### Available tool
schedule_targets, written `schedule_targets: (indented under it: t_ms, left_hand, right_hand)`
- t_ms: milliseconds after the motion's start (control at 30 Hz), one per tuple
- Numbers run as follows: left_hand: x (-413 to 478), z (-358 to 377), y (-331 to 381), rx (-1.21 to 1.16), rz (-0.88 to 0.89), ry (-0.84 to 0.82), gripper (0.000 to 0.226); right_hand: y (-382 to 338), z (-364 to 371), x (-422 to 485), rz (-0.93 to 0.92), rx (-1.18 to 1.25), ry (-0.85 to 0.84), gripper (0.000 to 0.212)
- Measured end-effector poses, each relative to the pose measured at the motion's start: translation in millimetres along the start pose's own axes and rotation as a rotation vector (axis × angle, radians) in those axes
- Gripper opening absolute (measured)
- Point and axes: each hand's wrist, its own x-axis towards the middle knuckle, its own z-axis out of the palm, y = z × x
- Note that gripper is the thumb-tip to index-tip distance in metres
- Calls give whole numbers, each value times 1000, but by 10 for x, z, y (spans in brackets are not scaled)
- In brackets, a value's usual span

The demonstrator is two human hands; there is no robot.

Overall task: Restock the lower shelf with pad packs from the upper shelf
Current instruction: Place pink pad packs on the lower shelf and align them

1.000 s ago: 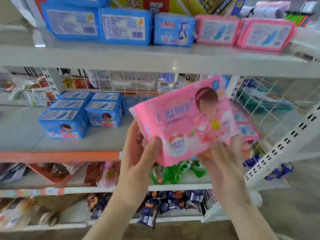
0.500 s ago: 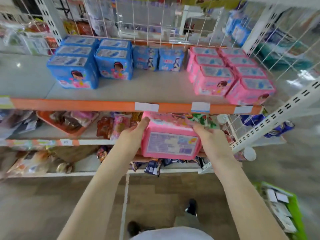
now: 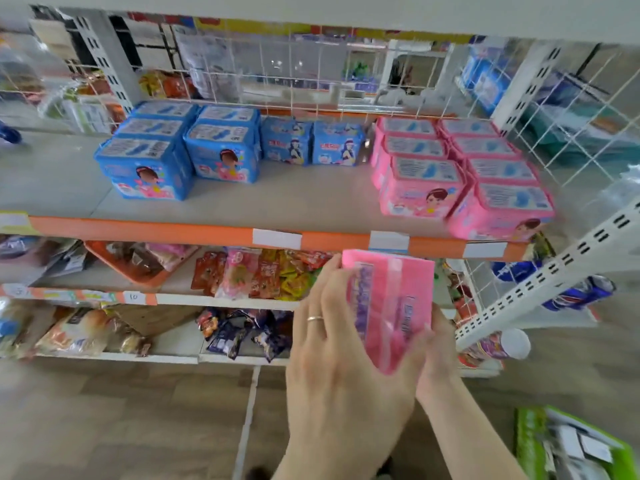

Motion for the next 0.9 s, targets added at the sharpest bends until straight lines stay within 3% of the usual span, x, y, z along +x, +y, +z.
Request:
schedule_targets:
  t_ms: [167, 367, 467, 533, 633, 767, 900]
  left_hand:
    - [147, 328, -99, -130, 31, 31, 73]
    - [383, 533, -196, -207, -69, -184, 63]
    - [413, 644, -182, -336, -105, -262, 55]
    - [423, 719, -132, -326, -124, -225, 49]
    - [461, 795, -108, -321, -228, -167, 40]
    - [622, 790, -135, -232, -272, -100, 37]
    - [834, 754, -321, -241, -277, -146, 41]
  right_hand:
    - [-258, -420, 265, -153, -43, -7, 26]
    - [-462, -796, 455, -447, 42, -109, 24]
    - [-480, -945, 496, -480, 57, -157, 28]
    - [-426, -1023, 517, -479, 38, -188, 32]
    - [-379, -1079, 551, -459, -123, -180, 30]
    - [-459, -1044, 665, -454, -491, -87, 8]
    - [-540, -877, 758, -493, -601, -40, 33]
